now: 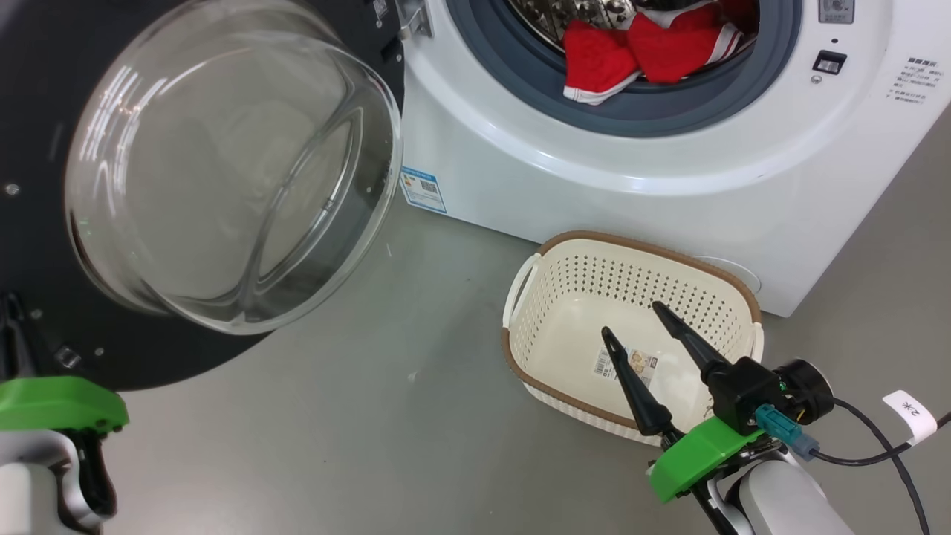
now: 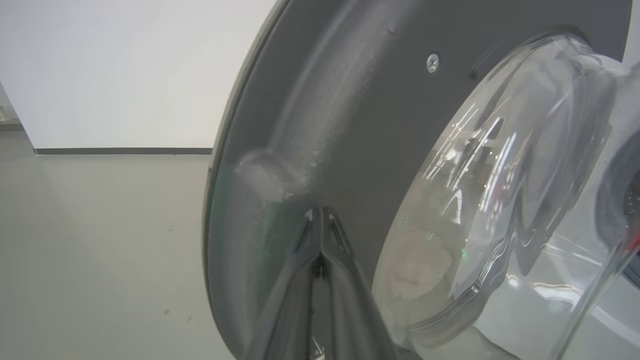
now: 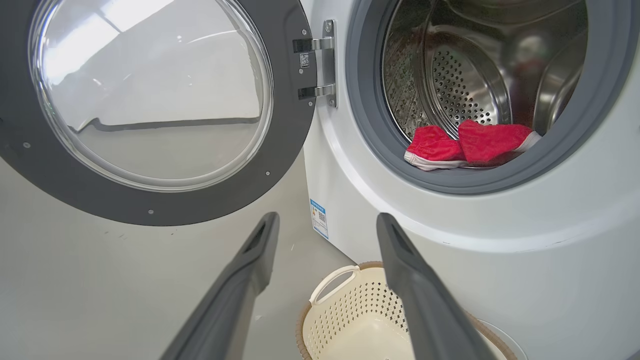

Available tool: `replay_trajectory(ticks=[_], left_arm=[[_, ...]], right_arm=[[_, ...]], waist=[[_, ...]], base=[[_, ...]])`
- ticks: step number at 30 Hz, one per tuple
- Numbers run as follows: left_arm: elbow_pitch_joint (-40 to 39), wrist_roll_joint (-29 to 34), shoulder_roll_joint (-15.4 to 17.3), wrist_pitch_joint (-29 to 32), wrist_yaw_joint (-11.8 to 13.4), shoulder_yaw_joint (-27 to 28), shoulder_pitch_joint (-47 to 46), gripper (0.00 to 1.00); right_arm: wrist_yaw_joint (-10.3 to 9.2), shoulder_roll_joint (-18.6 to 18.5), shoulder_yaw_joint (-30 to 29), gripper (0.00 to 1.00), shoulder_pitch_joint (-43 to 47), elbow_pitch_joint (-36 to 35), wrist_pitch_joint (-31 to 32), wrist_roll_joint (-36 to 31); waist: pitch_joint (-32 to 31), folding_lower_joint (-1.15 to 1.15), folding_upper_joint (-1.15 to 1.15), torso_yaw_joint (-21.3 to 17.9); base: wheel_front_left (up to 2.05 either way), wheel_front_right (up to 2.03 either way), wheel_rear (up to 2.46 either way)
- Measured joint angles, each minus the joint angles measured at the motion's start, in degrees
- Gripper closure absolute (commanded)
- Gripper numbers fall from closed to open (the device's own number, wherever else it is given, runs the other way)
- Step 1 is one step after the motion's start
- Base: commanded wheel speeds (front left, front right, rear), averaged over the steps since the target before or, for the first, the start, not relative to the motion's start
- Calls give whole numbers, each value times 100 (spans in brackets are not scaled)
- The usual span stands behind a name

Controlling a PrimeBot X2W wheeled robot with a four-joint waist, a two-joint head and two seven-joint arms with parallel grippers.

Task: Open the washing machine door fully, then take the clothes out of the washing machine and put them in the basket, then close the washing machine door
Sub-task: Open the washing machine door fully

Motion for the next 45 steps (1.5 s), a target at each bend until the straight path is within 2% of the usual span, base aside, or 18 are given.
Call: replay_trajectory(ticks=[12, 26, 27, 28, 29, 31, 32, 33, 38, 43, 45], left_arm=[[812, 331, 111, -1, -212, 235, -587, 100], [1159, 586, 119, -1, -432, 522, -777, 100], [1160, 614, 110, -1, -436, 534, -777, 86], [1156, 648, 94, 0, -449, 549, -776, 65], [1131, 665, 75, 0, -481, 569, -772, 53], [984, 722, 30, 0, -489, 595, -736, 17], [883, 748, 4, 0, -534, 620, -708, 5], [748, 762, -24, 0, -537, 643, -659, 0], [-52, 853, -110, -1, -673, 817, -316, 0], [-1213, 1005, -308, -2, -703, 906, 8, 0], [-1619, 1007, -396, -9, -826, 900, 122, 0]], right_arm=[[0, -3, -71, 0, -1, -75, 57, -118], [0, -4, -177, 0, 0, -134, 57, -112], [0, -4, -176, 0, 0, -130, 57, -108], [0, -4, -176, 0, 0, -120, 57, -102], [0, -4, -172, 0, 0, -109, 58, -73], [0, -4, -176, 0, 0, -102, 56, -43], [0, -4, -179, 0, 0, -98, 55, -26], [0, -4, -186, 0, 0, -91, 49, 3], [0, -3, -247, 0, 0, -60, 46, 160], [0, -1, -367, 0, 1, -40, 24, 249], [0, 2, -461, 0, 1, -68, 15, 277]], waist=[[153, 0, 0, -21], [172, 0, 0, -62], [162, 0, 0, -64], [147, 0, 0, -68], [127, 0, 0, -75], [83, 0, 0, -96], [60, 0, 0, -105], [34, 0, 0, -116], [-82, 0, 0, -202], [-180, 0, 0, -358], [-213, 0, 0, -440]], base=[[0, 0, 0], [0, 0, 0], [0, 0, 0], [0, 0, 0], [0, 0, 0], [0, 0, 0], [0, 0, 0], [0, 0, 0], [0, 0, 0], [0, 0, 0], [0, 0, 0]])
